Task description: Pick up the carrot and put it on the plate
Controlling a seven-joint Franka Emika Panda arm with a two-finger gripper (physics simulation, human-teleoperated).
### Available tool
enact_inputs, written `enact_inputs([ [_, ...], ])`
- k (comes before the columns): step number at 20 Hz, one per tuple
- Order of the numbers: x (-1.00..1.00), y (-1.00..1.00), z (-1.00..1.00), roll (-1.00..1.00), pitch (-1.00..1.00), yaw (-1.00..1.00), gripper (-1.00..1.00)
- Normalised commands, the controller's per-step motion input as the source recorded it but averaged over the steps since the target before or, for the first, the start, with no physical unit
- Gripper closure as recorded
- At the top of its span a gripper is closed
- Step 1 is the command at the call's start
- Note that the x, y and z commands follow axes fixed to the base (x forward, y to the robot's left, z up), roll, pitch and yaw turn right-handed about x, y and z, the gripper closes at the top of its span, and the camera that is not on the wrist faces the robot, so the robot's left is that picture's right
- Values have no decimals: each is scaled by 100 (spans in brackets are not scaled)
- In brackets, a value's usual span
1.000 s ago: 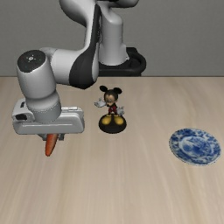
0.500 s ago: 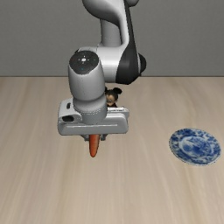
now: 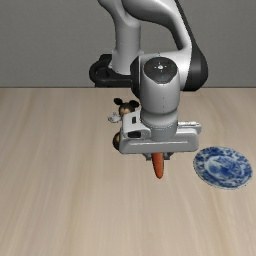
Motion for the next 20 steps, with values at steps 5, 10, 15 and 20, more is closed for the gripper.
enact_inputs([
  [5, 0, 100, 0, 0, 0, 0, 100],
  [10, 0, 100, 0, 0, 0, 0, 100],
  [15, -20, 80, 0, 0, 0, 0, 100],
  [20, -40, 0, 0, 0, 0, 0, -100],
])
